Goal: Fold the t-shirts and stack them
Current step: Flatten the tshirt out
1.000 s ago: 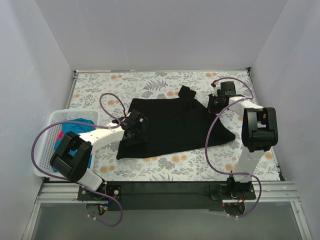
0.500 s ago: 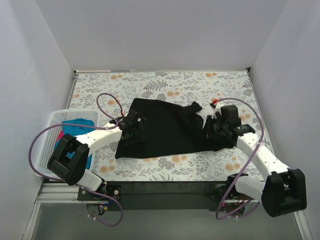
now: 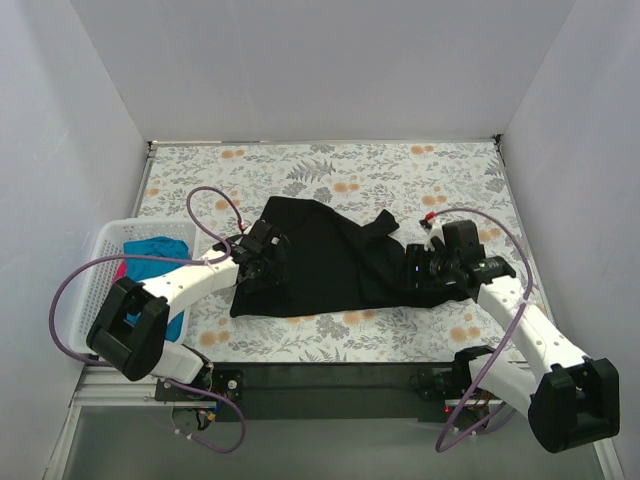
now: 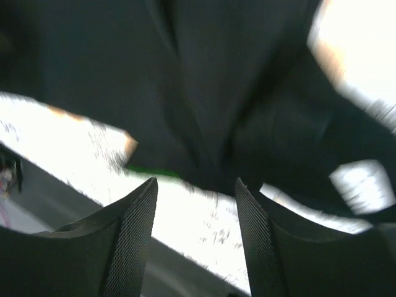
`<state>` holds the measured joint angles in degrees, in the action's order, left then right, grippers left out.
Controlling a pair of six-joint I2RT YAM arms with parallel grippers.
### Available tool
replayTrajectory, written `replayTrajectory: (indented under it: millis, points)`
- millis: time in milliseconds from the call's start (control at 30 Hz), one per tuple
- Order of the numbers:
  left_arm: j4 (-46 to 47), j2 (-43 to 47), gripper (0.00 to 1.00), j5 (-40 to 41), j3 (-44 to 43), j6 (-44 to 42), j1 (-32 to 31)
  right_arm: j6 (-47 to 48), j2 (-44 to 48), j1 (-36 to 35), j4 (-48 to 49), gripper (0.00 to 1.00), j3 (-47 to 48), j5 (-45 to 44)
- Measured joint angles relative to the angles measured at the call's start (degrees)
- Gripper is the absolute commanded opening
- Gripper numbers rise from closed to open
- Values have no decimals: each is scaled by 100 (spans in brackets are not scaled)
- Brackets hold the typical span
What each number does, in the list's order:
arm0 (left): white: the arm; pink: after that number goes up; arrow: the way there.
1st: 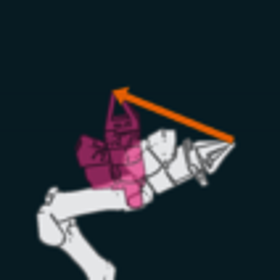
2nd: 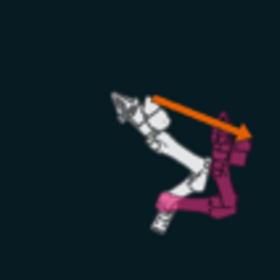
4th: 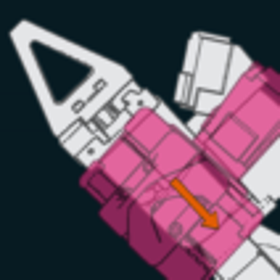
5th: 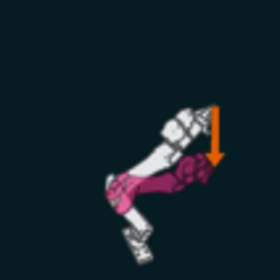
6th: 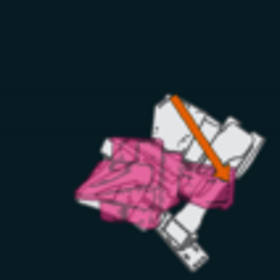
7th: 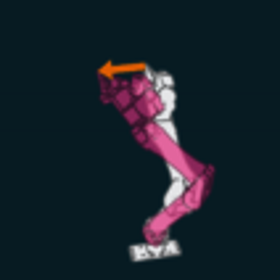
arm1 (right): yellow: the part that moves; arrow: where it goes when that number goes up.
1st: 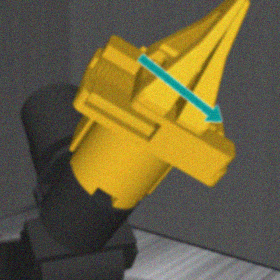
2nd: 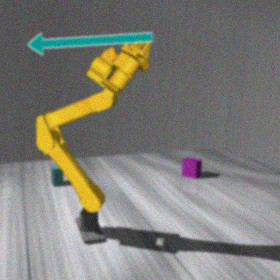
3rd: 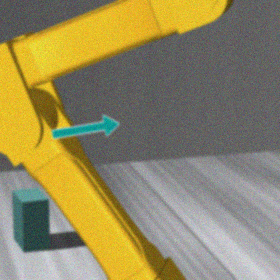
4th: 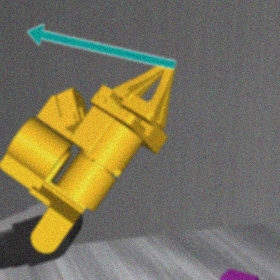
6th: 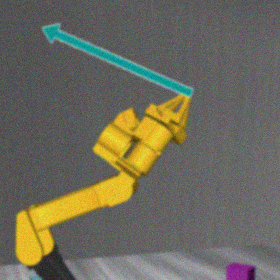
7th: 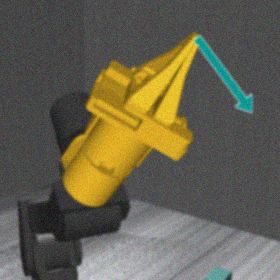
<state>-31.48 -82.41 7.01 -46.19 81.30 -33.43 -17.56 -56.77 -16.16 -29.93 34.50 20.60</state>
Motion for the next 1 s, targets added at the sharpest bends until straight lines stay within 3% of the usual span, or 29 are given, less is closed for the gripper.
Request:
replayTrajectory:
  millis: [200,500,667,1000]
  points:
    - [9,297,65,94,63,-11,2,439,-754,0,442,59,1414,-199]
    - [28,195,66,125,79,-11,11,503,-2389,-142,1025,56,1497,142]
    - [28,-79,66,133,109,-7,11,424,-3233,-168,1471,55,1565,-142]
    - [79,-350,66,79,-9,-11,138,146,-4758,275,1934,55,2677,-127]
